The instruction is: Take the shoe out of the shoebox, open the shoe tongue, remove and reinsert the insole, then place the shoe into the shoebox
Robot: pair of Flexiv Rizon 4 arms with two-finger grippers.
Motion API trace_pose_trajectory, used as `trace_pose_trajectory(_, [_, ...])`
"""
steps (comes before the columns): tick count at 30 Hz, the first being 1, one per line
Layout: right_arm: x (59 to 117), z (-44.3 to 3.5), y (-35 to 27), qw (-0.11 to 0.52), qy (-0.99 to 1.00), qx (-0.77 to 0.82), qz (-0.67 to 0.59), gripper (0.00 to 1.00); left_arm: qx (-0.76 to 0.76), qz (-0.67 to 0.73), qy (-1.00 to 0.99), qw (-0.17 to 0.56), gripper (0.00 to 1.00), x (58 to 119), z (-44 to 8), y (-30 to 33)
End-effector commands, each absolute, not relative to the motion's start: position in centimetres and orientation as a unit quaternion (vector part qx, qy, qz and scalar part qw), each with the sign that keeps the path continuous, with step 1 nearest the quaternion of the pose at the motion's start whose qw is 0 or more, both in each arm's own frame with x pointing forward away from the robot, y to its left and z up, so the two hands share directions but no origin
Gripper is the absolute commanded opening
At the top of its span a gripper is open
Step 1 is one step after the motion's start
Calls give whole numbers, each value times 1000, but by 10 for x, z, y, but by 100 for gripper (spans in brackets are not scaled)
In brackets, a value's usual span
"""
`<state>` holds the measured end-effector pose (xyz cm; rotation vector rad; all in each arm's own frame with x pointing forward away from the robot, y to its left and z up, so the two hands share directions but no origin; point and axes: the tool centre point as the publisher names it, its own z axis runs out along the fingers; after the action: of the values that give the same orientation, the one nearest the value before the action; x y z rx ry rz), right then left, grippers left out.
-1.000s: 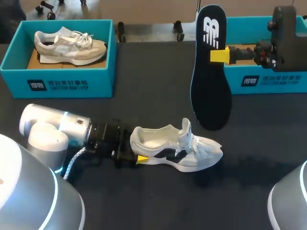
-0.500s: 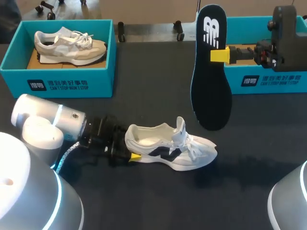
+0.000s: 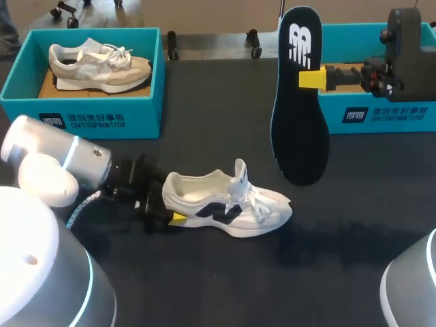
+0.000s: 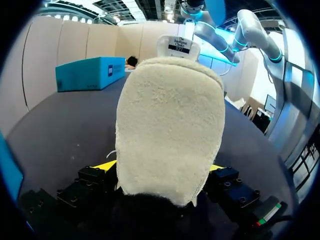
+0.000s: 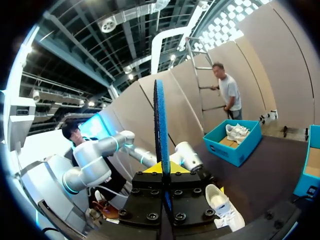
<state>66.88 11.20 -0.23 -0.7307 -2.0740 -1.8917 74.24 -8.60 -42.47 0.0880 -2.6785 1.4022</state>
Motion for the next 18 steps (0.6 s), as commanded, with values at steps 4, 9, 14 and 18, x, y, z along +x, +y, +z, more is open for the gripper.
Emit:
trace_pose_trajectory(4, [669, -3, 113, 120, -710, -251, -647, 0, 29, 427, -902, 56, 100, 740, -412, -85])
trace_pose_trajectory(9, [669, -3, 113, 120, -710, -251, -647, 0, 29, 427, -902, 56, 100, 740, -412, -85])
trace_pose_trajectory(14, [669, -3, 113, 120, -710, -251, -647, 0, 29, 427, -902, 56, 100, 740, -412, -85])
trace_pose_trajectory(18, [669, -3, 113, 120, -710, -251, -647, 0, 27, 436, -897, 61, 100, 740, -415, -84])
